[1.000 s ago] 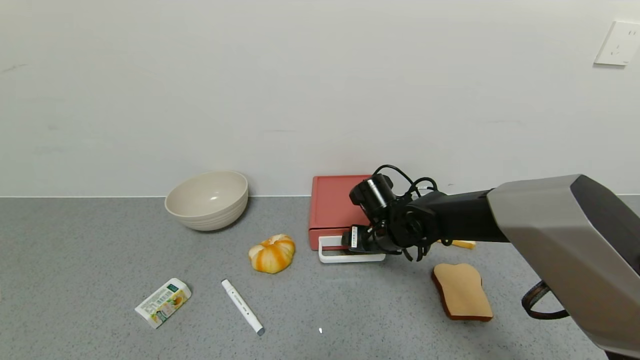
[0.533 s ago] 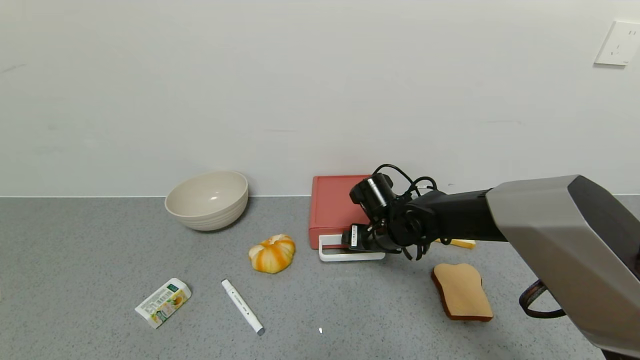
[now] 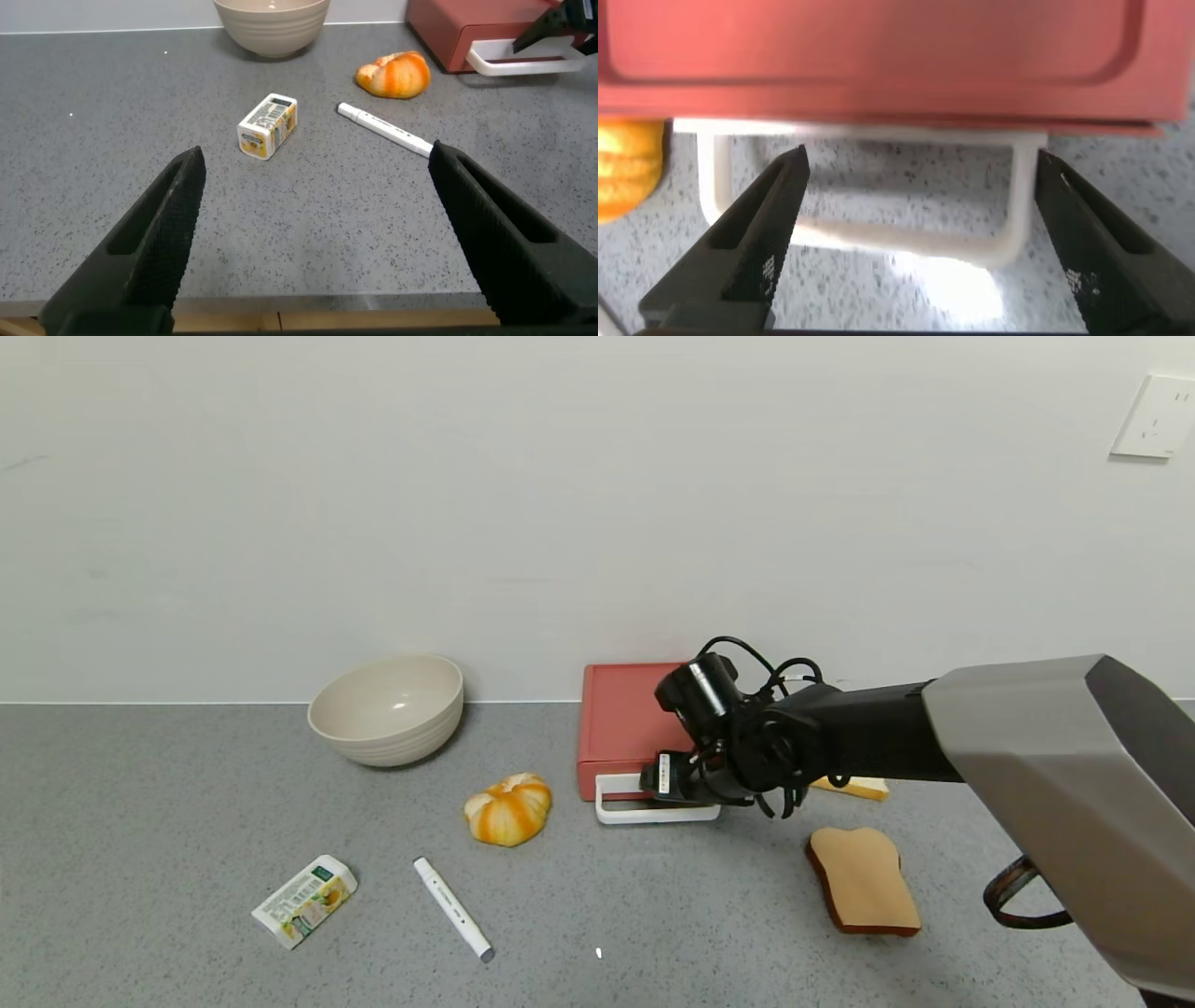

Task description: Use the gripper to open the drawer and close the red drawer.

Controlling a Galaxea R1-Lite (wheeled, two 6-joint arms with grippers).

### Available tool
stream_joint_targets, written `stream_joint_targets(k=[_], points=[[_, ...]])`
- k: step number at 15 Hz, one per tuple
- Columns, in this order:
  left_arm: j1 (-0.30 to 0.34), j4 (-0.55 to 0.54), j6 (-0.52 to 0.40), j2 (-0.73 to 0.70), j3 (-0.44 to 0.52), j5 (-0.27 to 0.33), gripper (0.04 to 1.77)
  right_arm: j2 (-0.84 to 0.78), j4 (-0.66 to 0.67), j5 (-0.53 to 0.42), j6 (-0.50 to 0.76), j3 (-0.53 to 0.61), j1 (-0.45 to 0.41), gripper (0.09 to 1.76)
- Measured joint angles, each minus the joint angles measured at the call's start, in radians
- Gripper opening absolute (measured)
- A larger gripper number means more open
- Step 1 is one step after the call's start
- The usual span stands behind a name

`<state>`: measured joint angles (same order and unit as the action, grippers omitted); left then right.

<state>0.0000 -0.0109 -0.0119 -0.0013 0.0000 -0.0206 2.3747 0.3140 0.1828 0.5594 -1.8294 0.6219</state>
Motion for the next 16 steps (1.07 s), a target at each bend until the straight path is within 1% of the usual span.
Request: stream_joint_targets(k=[4, 7, 12, 16], points=[[0.000, 0.000, 0.000, 0.000, 0.000, 0.000, 1.72, -0.103, 0.075, 0.000, -0.026, 0.029, 0.014, 1.71], [0.000, 0.000, 0.000, 0.000, 0.000, 0.000, 1.72, -0.250, 0.083, -0.004, -0.088, 0.120, 0.027, 1.71], [0.000, 0.000, 0.000, 0.000, 0.000, 0.000, 1.72, -0.564, 0.067, -0.007, -0.229, 0.352, 0.037, 1.71], [0.000, 0.000, 0.000, 0.000, 0.000, 0.000, 1.72, -0.826, -0.025, -0.041, -0.348, 0.582, 0.038, 1.71]])
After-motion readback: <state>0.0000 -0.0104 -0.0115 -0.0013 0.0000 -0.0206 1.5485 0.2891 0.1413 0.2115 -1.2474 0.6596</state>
